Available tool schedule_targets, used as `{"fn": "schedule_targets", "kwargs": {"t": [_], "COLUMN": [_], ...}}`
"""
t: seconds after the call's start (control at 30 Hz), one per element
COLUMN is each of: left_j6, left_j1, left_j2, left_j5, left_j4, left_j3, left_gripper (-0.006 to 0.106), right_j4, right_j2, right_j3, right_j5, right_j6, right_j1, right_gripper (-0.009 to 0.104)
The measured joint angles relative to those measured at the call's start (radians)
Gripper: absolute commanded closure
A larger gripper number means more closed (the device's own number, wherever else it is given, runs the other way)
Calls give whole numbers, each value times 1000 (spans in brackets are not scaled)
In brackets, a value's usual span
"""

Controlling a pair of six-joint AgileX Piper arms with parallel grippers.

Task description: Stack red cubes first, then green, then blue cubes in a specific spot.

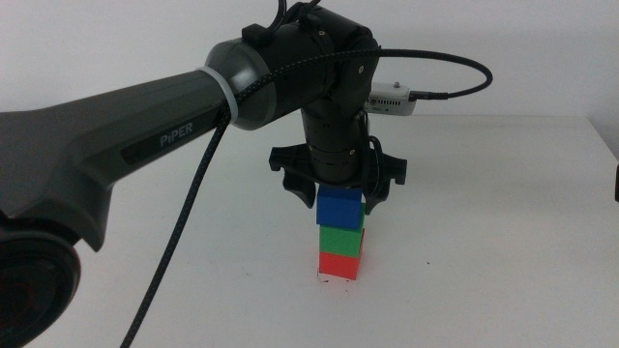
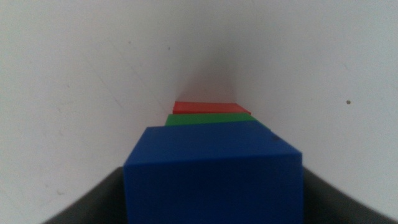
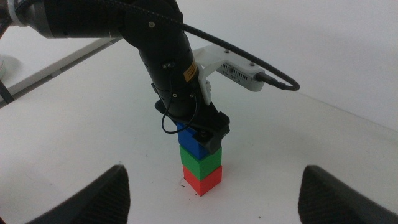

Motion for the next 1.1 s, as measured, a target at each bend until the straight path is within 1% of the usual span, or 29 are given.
{"fn": "schedule_targets", "kwargs": {"t": [0.03,0.07,0.27,0.4,0.53,0.7,0.77,0.87,1.03,1.1], "left_j6": [5,11,36,59,171,314,369,449,500,513], "left_j1": [0,0,0,0,0,20,56,147,315,396], "left_j2": [0,0,-12,-107,-259,-448,-518,-641,-859,-961], "left_j5": [0,0,2,2,2,-4,-4,-4,0,-9], "left_j4": [2,6,14,14,40,102,113,121,131,119], "left_j3": [0,0,0,0,-2,31,77,173,341,418], "left_gripper": [8,7,7,7,7,7,7,7,7,7], "right_j4": [0,0,0,0,0,0,0,0,0,0], "right_j2": [0,0,0,0,0,0,0,0,0,0], "right_j3": [0,0,0,0,0,0,0,0,0,0], "right_j5": [0,0,0,0,0,0,0,0,0,0], "right_j6": [0,0,0,0,0,0,0,0,0,0], "right_j1": [0,0,0,0,0,0,0,0,0,0], "right_gripper": [9,9,9,9,9,9,9,9,9,9]}}
